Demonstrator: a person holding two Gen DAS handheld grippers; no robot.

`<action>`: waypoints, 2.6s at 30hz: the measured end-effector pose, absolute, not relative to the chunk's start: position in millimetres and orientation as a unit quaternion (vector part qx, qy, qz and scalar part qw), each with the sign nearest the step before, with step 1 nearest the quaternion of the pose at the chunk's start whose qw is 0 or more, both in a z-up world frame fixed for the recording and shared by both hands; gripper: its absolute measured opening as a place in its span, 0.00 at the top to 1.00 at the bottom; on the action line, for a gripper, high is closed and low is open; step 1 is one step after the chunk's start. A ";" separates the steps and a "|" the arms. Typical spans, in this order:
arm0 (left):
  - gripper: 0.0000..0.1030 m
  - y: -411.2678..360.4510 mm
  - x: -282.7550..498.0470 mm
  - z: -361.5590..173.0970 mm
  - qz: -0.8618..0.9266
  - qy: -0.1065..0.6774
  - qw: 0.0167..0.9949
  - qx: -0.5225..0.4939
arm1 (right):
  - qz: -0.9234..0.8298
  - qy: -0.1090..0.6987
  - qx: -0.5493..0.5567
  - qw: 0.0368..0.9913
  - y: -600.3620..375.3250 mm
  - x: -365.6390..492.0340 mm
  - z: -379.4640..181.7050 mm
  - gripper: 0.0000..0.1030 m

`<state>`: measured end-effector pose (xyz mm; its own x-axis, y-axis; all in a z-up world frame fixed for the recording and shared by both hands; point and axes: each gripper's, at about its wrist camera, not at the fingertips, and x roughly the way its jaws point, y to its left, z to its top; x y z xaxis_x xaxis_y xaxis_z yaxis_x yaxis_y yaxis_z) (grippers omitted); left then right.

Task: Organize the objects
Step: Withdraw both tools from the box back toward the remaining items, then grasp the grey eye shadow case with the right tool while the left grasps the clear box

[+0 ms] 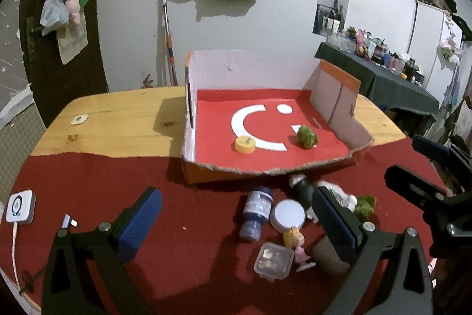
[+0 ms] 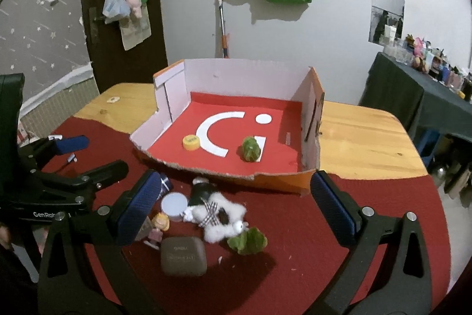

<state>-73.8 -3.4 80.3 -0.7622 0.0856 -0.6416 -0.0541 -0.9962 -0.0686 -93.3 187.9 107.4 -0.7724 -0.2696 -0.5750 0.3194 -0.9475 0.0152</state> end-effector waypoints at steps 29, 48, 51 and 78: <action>0.28 3.9 -48.1 34.6 0.915 -0.030 0.080 -0.395 | -0.906 0.048 0.378 0.183 167.7 -62.1 38.5 0.34; 0.34 7.3 -52.9 14.0 0.905 -0.020 0.084 -0.416 | -0.895 0.051 0.399 0.191 158.6 -66.4 18.9 0.35; 0.34 7.6 -55.2 14.0 0.906 -0.018 0.083 -0.414 | -0.896 0.050 0.399 0.189 159.4 -69.6 18.7 0.35; 0.65 6.2 -54.6 48.2 0.920 -0.029 0.113 -0.375 | -0.915 0.030 0.343 0.210 169.2 -71.0 66.6 0.52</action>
<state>-54.6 6.2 48.1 -0.6930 0.2293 -0.6835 -0.1852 -0.9729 -0.1386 -71.0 169.2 66.6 -0.6762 -0.3644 -0.6403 0.4056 -0.9097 0.0894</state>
